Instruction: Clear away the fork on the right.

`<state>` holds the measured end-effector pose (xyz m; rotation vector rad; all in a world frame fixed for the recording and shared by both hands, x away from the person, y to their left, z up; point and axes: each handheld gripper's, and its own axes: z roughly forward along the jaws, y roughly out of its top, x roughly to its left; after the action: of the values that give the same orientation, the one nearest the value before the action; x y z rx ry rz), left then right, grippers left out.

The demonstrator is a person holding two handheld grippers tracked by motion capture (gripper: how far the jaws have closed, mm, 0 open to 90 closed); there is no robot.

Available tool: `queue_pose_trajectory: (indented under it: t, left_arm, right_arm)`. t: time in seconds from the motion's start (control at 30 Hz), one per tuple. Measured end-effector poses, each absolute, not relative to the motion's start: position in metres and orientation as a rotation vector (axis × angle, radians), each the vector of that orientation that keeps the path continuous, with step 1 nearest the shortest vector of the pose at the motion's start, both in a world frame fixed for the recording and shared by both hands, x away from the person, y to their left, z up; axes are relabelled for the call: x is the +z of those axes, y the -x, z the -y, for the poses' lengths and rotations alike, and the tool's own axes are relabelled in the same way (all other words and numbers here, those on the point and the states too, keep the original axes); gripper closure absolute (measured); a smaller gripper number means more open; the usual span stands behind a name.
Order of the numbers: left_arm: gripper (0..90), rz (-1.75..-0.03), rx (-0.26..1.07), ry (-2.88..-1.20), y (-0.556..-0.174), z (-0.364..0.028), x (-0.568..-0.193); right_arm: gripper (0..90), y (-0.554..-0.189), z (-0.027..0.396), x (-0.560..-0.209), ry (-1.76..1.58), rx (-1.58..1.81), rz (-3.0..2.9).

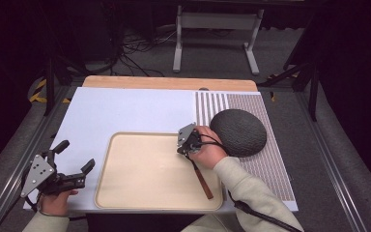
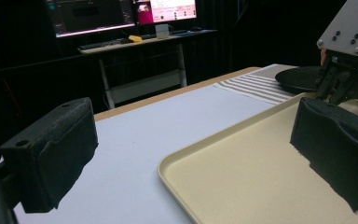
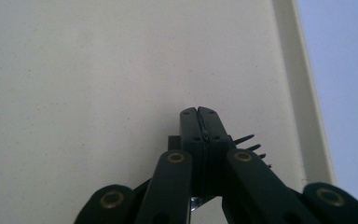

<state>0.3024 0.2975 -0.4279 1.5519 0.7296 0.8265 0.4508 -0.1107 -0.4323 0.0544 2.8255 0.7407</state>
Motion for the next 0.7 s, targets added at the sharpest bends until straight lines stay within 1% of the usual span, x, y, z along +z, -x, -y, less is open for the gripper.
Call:
queue_pose_trajectory:
  t: [0.7]
  left_arm:
    - [1.1, -0.730, 0.821, -1.550, -0.303, -0.297, -0.428]
  right_arm:
    - [89.7, -0.461, 0.130, -0.431, -0.174, 0.677, -2.782]
